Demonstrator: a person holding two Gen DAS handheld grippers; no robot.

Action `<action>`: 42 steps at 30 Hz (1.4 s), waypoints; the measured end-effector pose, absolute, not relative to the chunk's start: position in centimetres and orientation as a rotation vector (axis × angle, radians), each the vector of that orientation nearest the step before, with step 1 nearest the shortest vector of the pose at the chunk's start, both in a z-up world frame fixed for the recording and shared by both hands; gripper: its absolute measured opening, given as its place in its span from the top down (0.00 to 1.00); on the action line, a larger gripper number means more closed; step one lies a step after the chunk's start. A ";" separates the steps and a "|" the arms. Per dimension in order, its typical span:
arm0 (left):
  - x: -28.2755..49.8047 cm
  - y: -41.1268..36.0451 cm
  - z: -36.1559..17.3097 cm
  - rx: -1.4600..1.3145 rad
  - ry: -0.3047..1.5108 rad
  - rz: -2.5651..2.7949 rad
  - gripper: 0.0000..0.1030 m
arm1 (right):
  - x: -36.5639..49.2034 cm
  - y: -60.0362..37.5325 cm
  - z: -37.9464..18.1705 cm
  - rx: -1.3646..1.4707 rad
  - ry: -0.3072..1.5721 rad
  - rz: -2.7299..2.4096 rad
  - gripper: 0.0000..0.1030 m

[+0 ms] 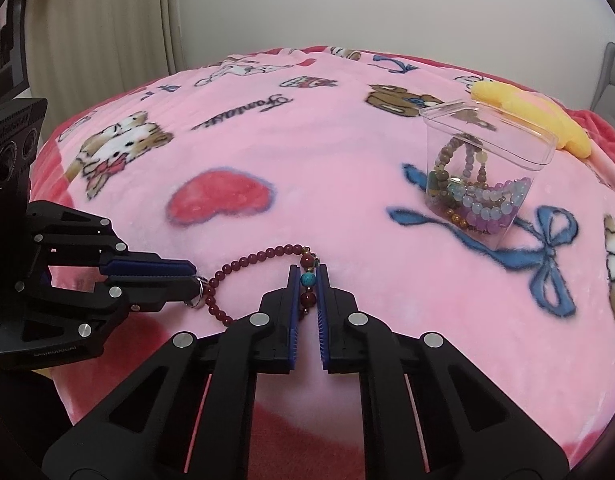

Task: Organize jewelry
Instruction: 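Grasp the silver ring with left tool while right tool grasps dark red bracelet, then carry the ring and dark red bracelet into the clear box and release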

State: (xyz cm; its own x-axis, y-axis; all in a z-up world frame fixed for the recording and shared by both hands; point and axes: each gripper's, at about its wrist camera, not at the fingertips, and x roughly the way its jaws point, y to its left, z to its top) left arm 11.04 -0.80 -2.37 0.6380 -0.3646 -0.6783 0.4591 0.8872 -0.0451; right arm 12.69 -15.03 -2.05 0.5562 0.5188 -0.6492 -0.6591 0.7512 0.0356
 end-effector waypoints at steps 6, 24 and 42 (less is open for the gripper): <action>10.8 -0.9 -1.9 0.127 0.733 -0.480 0.92 | 12.2 -15.1 -1.6 -0.223 0.668 0.709 0.93; 12.4 -2.8 3.1 0.092 0.612 -0.502 0.92 | 11.3 -18.6 5.0 -0.224 0.533 0.658 0.93; 21.0 -7.1 7.1 -0.048 0.599 -0.563 0.92 | 17.6 -22.9 11.9 -0.099 0.453 0.500 0.93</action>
